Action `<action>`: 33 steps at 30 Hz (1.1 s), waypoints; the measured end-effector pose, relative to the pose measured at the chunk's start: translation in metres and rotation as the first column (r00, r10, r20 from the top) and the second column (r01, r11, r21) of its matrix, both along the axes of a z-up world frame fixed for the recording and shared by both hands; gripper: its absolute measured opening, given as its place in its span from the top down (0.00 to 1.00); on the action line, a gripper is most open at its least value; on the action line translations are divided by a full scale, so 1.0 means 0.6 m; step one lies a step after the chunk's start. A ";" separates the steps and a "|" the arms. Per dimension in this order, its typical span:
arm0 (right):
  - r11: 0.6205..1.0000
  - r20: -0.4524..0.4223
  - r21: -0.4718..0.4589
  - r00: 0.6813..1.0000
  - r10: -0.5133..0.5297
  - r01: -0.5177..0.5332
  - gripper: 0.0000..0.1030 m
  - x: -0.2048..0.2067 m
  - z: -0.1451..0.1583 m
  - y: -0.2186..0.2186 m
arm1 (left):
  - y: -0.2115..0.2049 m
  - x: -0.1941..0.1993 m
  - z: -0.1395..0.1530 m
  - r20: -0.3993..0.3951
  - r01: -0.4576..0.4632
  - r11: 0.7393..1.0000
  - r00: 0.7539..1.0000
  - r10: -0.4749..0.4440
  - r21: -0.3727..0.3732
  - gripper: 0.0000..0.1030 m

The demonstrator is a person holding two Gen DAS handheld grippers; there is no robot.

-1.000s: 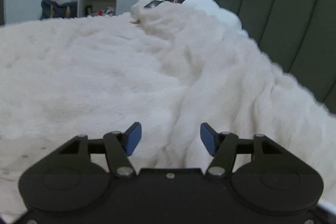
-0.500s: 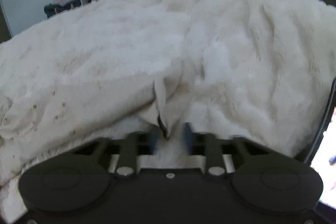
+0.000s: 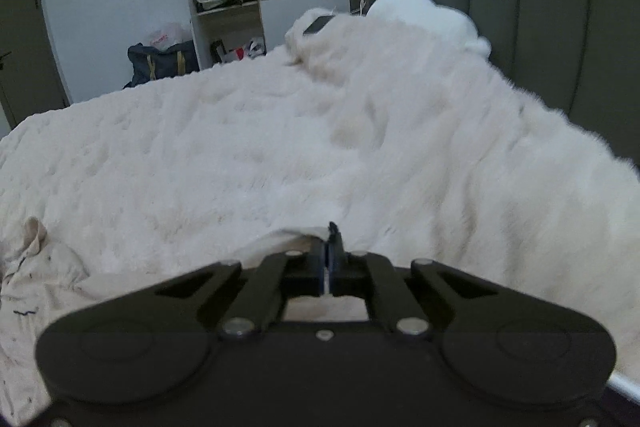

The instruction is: Fold clothes

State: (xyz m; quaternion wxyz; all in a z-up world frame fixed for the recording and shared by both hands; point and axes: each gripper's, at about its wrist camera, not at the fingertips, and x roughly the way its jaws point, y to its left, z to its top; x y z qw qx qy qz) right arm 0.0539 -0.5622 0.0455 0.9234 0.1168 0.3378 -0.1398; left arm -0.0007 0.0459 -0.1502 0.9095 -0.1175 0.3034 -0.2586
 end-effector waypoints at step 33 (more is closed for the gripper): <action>0.887 0.074 -0.025 0.884 0.462 -0.462 0.44 0.368 -0.057 0.424 | 0.011 -0.012 0.113 0.157 0.126 0.984 0.982 -0.105 -0.125 0.34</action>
